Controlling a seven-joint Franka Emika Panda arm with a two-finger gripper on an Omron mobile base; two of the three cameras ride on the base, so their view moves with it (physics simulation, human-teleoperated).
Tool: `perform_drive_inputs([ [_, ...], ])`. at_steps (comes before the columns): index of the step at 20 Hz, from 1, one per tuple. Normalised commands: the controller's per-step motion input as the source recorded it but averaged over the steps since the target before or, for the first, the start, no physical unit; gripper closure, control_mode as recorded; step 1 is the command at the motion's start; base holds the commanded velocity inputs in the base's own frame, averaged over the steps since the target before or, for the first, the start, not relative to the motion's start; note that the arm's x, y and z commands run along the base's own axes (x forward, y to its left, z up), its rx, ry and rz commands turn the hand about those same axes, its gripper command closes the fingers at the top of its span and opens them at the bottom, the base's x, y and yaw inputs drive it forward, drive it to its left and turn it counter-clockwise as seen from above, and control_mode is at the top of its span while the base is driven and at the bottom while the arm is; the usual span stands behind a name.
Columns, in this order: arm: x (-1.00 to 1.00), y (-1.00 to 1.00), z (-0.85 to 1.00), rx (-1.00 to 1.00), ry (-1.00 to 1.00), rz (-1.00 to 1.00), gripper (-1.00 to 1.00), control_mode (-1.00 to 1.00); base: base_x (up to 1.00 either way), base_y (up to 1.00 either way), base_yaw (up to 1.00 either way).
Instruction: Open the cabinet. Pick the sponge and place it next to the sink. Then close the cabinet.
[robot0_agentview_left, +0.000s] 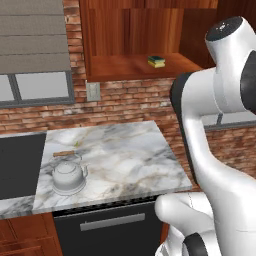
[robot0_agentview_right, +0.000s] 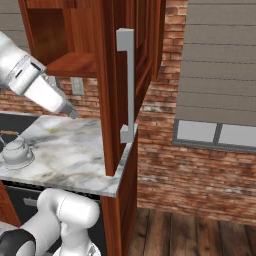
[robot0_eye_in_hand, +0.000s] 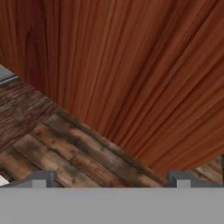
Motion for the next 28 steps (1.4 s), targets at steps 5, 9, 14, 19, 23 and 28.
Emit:
perform_drive_inputs([
  [5, 0.01, 0.30, -0.08, 0.00, -0.17, 0.37, -1.00, -1.00, 0.00, 0.00, 0.00],
  [9, 0.08, 0.15, 0.00, 0.00, -0.17, 0.42, -1.00, -1.00, 0.00, 0.00, 0.00],
  [14, 0.00, 0.05, 0.30, 0.05, -0.15, 0.43, -1.00, -1.00, 0.00, 0.00, 0.00],
  [19, 0.02, 0.04, 0.24, 0.06, 0.00, 0.40, -1.00, -1.00, 0.00, 0.00, 0.00],
  [23, 0.31, 0.03, 0.00, 0.00, 0.10, 0.24, -1.00, -1.00, 0.00, 0.00, 0.00],
  [28, 0.29, 0.22, 0.00, 0.00, 0.11, 0.09, -1.00, -1.00, 0.00, 0.00, 0.00],
])
